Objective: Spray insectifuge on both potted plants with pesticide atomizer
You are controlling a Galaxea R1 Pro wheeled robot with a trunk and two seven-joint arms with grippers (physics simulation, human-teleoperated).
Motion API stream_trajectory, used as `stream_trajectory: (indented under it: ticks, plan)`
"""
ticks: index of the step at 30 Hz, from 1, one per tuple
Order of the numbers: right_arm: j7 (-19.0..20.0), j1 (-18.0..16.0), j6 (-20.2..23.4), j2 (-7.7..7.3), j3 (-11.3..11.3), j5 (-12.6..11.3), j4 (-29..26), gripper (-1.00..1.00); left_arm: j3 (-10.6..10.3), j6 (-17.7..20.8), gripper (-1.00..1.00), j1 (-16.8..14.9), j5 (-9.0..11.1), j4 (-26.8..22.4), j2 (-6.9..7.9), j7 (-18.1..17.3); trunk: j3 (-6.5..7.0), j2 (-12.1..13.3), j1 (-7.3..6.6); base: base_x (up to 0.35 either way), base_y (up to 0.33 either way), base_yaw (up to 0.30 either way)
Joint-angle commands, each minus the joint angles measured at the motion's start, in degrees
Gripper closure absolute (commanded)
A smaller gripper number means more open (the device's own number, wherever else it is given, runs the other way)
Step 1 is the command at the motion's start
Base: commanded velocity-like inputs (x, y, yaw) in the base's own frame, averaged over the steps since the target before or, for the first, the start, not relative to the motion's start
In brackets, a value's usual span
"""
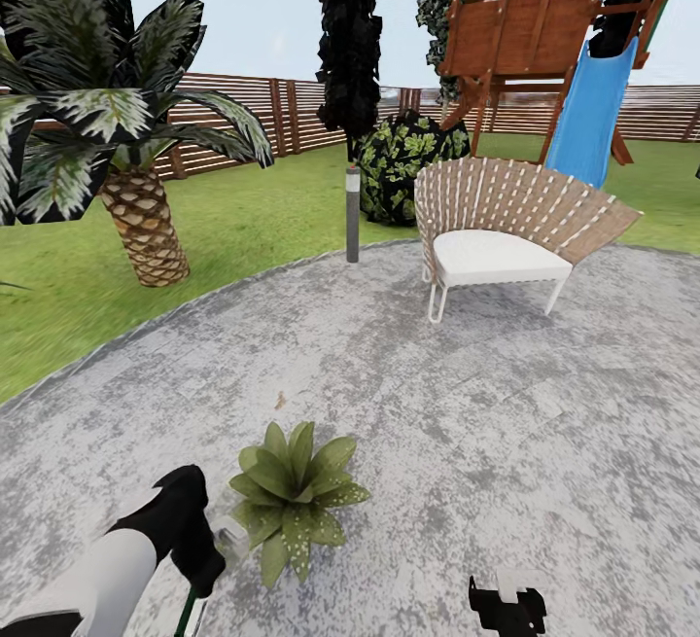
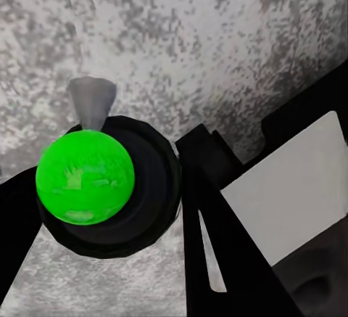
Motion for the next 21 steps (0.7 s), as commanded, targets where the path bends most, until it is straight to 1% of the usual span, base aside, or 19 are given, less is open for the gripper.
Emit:
stream_trajectory:
  ticks: [1, 2, 4, 6, 7, 11, 12, 14, 15, 17, 21]
  plan:
    - [-0.19, -0.04, -0.17, 0.01, -0.43, 0.6, 0.07, -1.0, 0.43, 0.44, 1.0, -0.16, -0.49, -0.28, -0.26, -0.41, -0.05, -0.02, -0.01, 0.0, 0.0, 0.0]
    - [-0.19, -0.04, -0.17, 0.01, -0.43, 0.6, 0.07, -1.0, 0.49, 0.51, 1.0, -0.44, -0.48, -0.77, -0.46, -0.4, -0.05, -0.02, -0.01, 0.0, 0.0, 0.0]
    - [-0.19, -0.04, -0.17, 0.01, -0.43, 0.6, 0.07, -1.0, 0.48, 0.8, 1.0, -0.91, -0.42, -4.13, -1.35, -0.67, -0.05, -0.02, -0.01, 0.0, 0.0, 0.0]
    - [-0.19, -0.04, -0.17, 0.01, -0.43, 0.6, 0.07, -1.0, 0.45, 0.92, 1.0, -1.02, -0.39, -5.78, -1.54, -0.96, -0.05, -0.02, -0.01, 0.0, 0.0, 0.0]
    - [-0.19, -0.04, -0.17, 0.01, -0.43, 0.6, 0.07, -1.0, 0.41, 0.91, 1.0, -0.98, -0.4, -5.79, -1.57, -0.89, -0.05, -0.02, -0.01, 0.0, 0.0, 0.0]
    - [-0.19, -0.04, -0.17, 0.01, -0.43, 0.6, 0.07, -1.0, 0.21, 0.54, 1.0, -0.23, -0.48, -4.83, -1.52, -0.51, -0.05, -0.02, -0.01, 0.0, 0.0, 0.0]
    - [-0.19, -0.04, -0.17, 0.01, -0.43, 0.6, 0.07, -1.0, 0.2, 0.48, 1.0, -0.18, -0.54, -3.94, -1.49, -0.47, -0.05, -0.02, -0.01, 0.0, 0.0, 0.0]
    - [-0.19, -0.04, -0.17, 0.01, -0.43, 0.6, 0.07, -1.0, 0.19, 0.26, 1.0, -0.1, -0.7, 0.43, -1.33, -0.35, -0.05, -0.02, -0.01, 0.0, 0.0, 0.0]
    - [-0.19, -0.04, -0.19, 0.01, -0.43, 0.6, 0.07, -1.0, 0.19, 0.23, 1.0, 0.12, -0.72, 1.02, -1.26, -0.33, -0.05, -0.02, -0.01, 0.0, 0.0, 0.0]
    - [-0.19, -0.04, -0.18, 0.01, -0.43, 0.6, 0.07, -1.0, 0.19, 0.14, 1.0, 1.04, -0.79, 1.21, -1.19, -0.31, -0.05, -0.02, -0.01, 0.0, 0.0, 0.0]
    - [-0.19, -0.04, -0.17, 0.01, -0.43, 0.6, 0.07, -1.0, 0.09, 0.17, 1.0, 1.47, -0.77, 0.59, -1.26, -0.31, -0.05, -0.02, -0.01, 0.0, 0.0, 0.0]
